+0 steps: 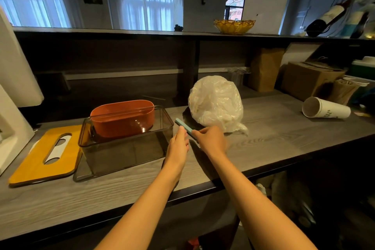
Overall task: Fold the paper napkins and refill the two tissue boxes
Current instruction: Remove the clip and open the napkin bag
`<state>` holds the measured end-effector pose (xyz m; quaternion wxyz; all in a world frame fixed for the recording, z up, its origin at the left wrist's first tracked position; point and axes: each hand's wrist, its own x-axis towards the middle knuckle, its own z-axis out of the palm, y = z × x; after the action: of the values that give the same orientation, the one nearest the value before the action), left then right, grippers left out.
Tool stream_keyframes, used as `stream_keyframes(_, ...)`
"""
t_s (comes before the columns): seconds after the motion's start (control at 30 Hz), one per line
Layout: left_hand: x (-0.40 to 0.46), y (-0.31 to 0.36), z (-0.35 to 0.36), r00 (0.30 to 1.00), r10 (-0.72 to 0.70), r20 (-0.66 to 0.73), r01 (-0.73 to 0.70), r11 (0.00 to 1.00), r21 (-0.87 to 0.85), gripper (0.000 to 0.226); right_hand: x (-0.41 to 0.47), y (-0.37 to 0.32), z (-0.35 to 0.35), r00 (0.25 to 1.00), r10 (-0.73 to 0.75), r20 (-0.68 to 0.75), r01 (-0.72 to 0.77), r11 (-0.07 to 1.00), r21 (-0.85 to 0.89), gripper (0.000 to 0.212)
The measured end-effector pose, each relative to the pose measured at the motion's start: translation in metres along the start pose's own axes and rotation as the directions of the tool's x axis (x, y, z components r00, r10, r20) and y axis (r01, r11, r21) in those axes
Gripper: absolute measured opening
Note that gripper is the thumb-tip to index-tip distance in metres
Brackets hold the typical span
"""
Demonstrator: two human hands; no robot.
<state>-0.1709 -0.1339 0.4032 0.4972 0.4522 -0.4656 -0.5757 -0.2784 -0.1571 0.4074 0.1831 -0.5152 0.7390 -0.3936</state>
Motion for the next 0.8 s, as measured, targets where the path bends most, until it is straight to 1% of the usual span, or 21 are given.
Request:
stream_keyframes(0.03,0.001,-0.001,0.0,1.0,0.01,0.008,-0.01,1.0,0.005,0.058,-0.001,-0.002,-0.002,1.0,-0.01,-0.002,0.011,0.999,0.047,0.034)
stream_keyframes(0.1,0.004,-0.003,0.003,0.999,0.036,0.018,-0.036,0.999,0.016,0.059,-0.006,-0.003,-0.011,0.998,-0.042,-0.057,0.054,0.973,0.225,0.042)
stream_keyframes(0.17,0.01,0.0,0.008,0.996,0.087,0.016,-0.087,0.995,0.039,0.06,-0.01,0.001,-0.024,0.974,-0.09,-0.206,0.154,0.935,0.319,0.044)
stream_keyframes(0.27,0.024,0.014,0.023,0.983,0.182,0.029,-0.183,0.981,0.062,0.06,-0.002,0.003,-0.049,0.898,-0.121,-0.423,0.284,0.894,0.348,0.029)
stream_keyframes(0.33,0.034,0.029,0.036,0.97,0.237,0.048,-0.24,0.968,0.07,0.062,0.015,0.003,-0.062,0.868,-0.127,-0.48,0.311,0.892,0.327,0.011)
stream_keyframes(0.37,0.04,0.036,0.043,0.963,0.264,0.061,-0.268,0.96,0.074,0.059,0.027,0.003,-0.066,0.867,-0.139,-0.479,0.313,0.9,0.304,0.018)
stream_keyframes(0.4,0.045,0.044,0.05,0.953,0.294,0.071,-0.299,0.951,0.077,0.056,0.041,0.004,-0.069,0.877,-0.161,-0.452,0.313,0.906,0.284,0.03)
stream_keyframes(0.5,0.07,0.059,0.067,0.927,0.368,0.073,-0.374,0.919,0.121,0.057,0.082,0.003,-0.069,0.899,-0.3,-0.32,0.372,0.907,0.195,0.054)
stream_keyframes(0.53,0.08,0.061,0.071,0.923,0.378,0.071,-0.384,0.912,0.141,0.058,0.094,0.004,-0.065,0.905,-0.339,-0.256,0.384,0.911,0.153,0.059)
stream_keyframes(0.6,0.1,0.06,0.075,0.927,0.368,0.077,-0.375,0.911,0.169,0.059,0.111,0.01,-0.054,0.929,-0.346,-0.128,0.35,0.937,0.006,0.064)
stream_keyframes(0.63,0.11,0.057,0.077,0.937,0.341,0.081,-0.35,0.92,0.177,0.059,0.117,0.016,-0.05,0.938,-0.335,-0.093,0.328,0.941,-0.08,0.064)
stream_keyframes(0.67,0.117,0.053,0.077,0.946,0.311,0.09,-0.323,0.924,0.202,0.06,0.123,0.021,-0.048,0.939,-0.331,-0.088,0.321,0.94,-0.112,0.061)
stream_keyframes(0.7,0.123,0.049,0.078,0.952,0.289,0.106,-0.306,0.918,0.25,0.061,0.127,0.026,-0.048,0.936,-0.338,-0.102,0.332,0.941,-0.07,0.055)
stream_keyframes(0.73,0.126,0.045,0.077,0.952,0.282,0.12,-0.306,0.898,0.316,0.062,0.13,0.032,-0.051,0.935,-0.334,-0.119,0.34,0.94,0.036,0.048)
stream_keyframes(0.8,0.133,0.037,0.075,0.935,0.332,0.124,-0.352,0.836,0.421,0.061,0.134,0.043,-0.062,0.951,-0.283,-0.124,0.307,0.911,0.275,0.038)
